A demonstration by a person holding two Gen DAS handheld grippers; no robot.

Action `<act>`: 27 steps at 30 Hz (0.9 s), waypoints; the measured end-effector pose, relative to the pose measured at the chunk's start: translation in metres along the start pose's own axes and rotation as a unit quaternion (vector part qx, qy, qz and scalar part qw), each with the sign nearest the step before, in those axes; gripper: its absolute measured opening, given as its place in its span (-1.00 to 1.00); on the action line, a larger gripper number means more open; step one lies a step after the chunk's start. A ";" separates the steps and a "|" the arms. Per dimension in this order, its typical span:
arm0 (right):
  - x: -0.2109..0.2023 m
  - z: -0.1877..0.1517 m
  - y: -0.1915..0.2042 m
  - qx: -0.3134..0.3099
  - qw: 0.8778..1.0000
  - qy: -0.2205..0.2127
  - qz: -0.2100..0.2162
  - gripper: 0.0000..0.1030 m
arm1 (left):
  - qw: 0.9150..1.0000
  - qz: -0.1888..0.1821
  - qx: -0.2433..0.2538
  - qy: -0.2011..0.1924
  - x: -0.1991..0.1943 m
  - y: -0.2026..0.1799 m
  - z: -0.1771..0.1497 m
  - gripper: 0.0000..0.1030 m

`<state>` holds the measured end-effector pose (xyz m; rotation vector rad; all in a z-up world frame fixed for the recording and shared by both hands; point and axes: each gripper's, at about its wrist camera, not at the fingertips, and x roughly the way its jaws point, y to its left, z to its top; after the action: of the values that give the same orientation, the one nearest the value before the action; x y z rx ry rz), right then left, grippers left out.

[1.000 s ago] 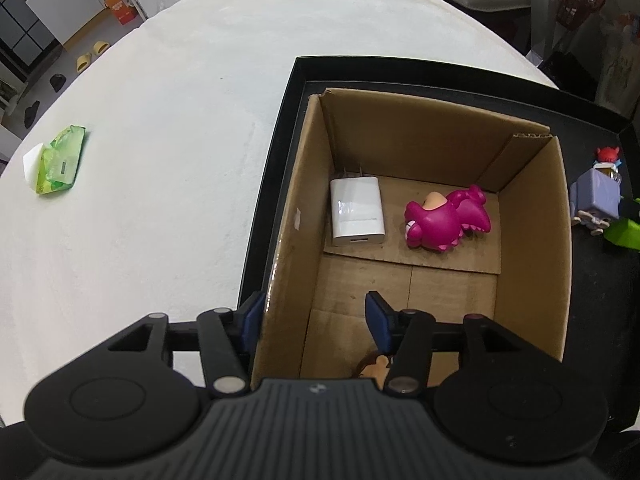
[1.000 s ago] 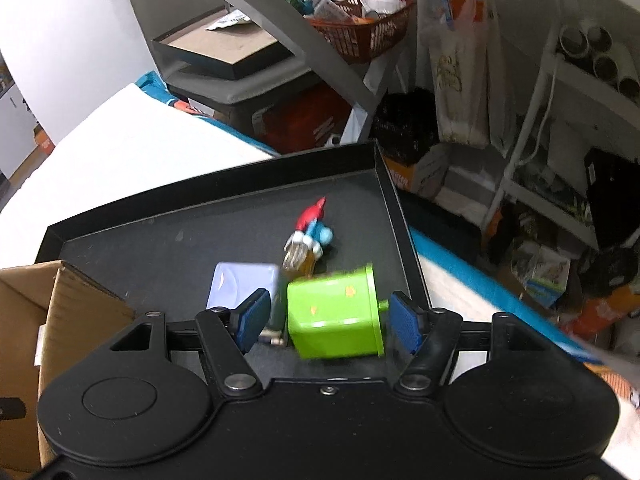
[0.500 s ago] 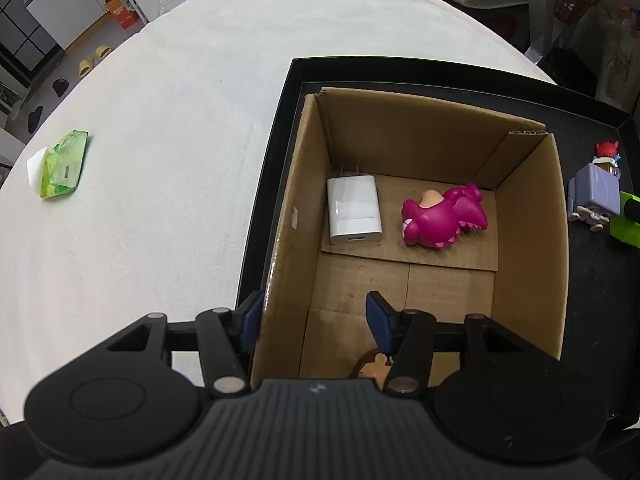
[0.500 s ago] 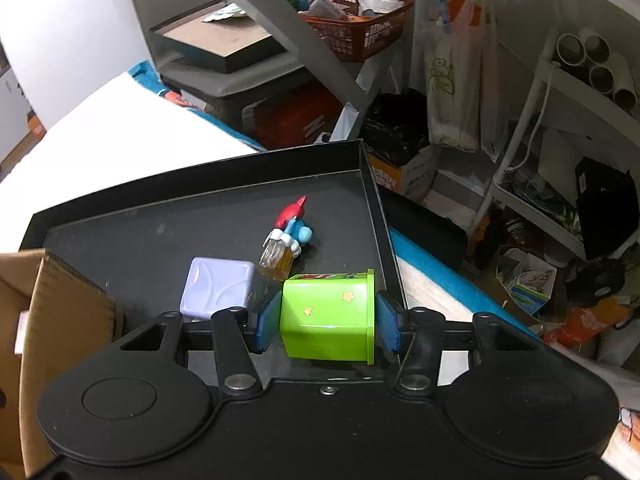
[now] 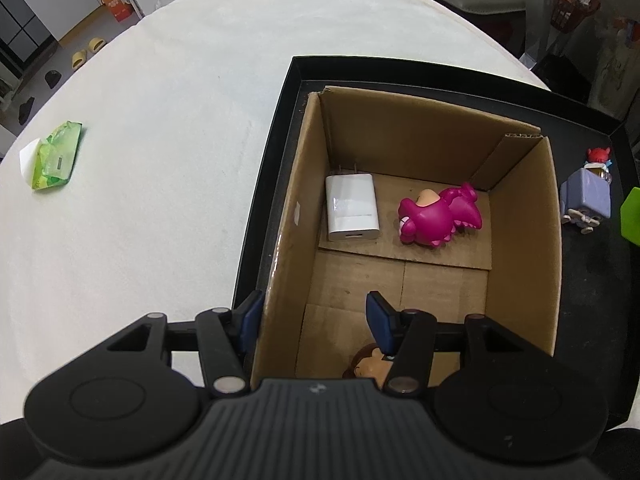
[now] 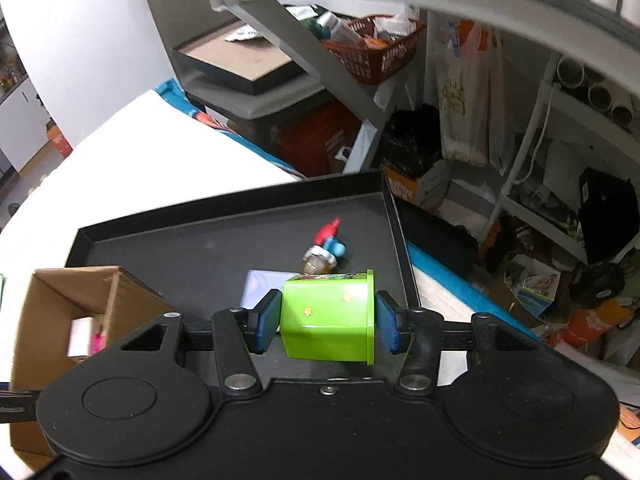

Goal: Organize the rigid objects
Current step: 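Carry the lime-green cube with the right gripper into the box and release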

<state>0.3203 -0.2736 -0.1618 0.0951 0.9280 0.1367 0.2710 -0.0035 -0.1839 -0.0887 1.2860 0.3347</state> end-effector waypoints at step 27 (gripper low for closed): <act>-0.057 -0.010 0.072 -0.014 0.999 -0.026 0.021 -0.05 | 0.998 -0.063 -0.028 -0.011 -0.011 0.036 -0.010 0.05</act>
<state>0.2736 -0.2109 -0.1125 0.0920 0.8728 0.1858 0.2486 0.0265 -0.1722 -0.2124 1.2438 0.2634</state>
